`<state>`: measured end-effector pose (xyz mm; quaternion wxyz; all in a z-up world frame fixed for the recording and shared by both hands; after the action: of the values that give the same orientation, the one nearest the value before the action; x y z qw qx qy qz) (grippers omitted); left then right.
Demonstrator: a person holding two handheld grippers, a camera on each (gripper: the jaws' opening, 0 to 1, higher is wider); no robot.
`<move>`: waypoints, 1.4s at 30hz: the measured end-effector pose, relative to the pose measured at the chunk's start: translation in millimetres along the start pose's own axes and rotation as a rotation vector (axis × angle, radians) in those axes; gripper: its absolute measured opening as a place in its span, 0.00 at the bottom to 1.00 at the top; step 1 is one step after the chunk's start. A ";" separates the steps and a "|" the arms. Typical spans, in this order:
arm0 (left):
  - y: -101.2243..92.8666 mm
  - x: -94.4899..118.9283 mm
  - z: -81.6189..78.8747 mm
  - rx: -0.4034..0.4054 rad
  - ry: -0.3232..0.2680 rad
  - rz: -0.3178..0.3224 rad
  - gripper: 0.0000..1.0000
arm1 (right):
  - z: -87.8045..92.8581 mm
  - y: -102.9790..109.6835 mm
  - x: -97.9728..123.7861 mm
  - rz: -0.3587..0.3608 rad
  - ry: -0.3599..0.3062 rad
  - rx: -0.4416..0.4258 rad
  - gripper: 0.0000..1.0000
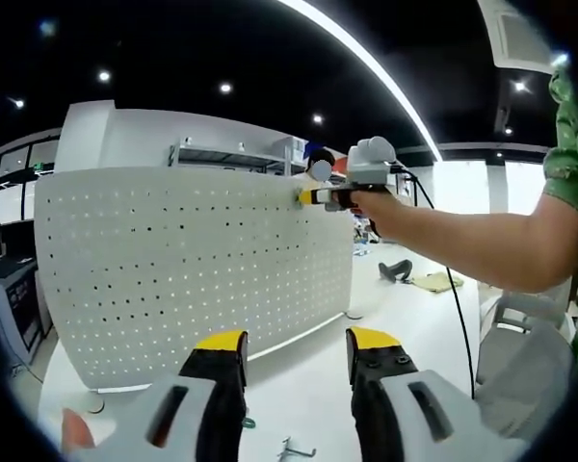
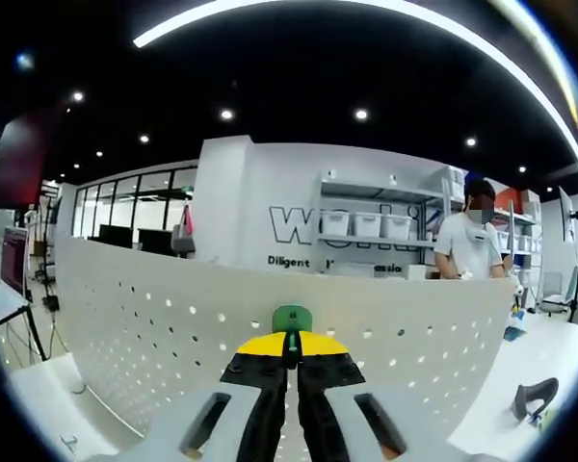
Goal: Insert the hook assembly into the mounting plate slot until the hook locks in place.
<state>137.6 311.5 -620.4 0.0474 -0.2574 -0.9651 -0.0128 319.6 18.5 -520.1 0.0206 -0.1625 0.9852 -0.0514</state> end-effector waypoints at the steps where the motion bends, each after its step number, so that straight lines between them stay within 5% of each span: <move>1: 0.2 0.0 0.2 0.000 0.000 0.000 0.43 | 0.4 0.0 -0.1 0.000 0.002 0.001 0.01; 42: 2.3 2.5 0.9 -0.010 0.014 0.003 0.41 | 11.2 1.6 0.5 0.018 -0.108 -0.016 0.00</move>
<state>136.5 314.8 -621.1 0.0528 -0.2588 -0.9643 -0.0196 319.2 18.9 -531.4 0.0731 -0.1564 0.9844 -0.0343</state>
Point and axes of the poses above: the point that each gripper's makers call its tool centre point, and the gripper's own axes: x roughly backward along the fingers, y roughly to its left, z roughly out of its underside, the point moved 9 cm from there along x, roughly backward along the fingers, and after that the axes turned 13 degrees about -z, right-handed, at the moved point
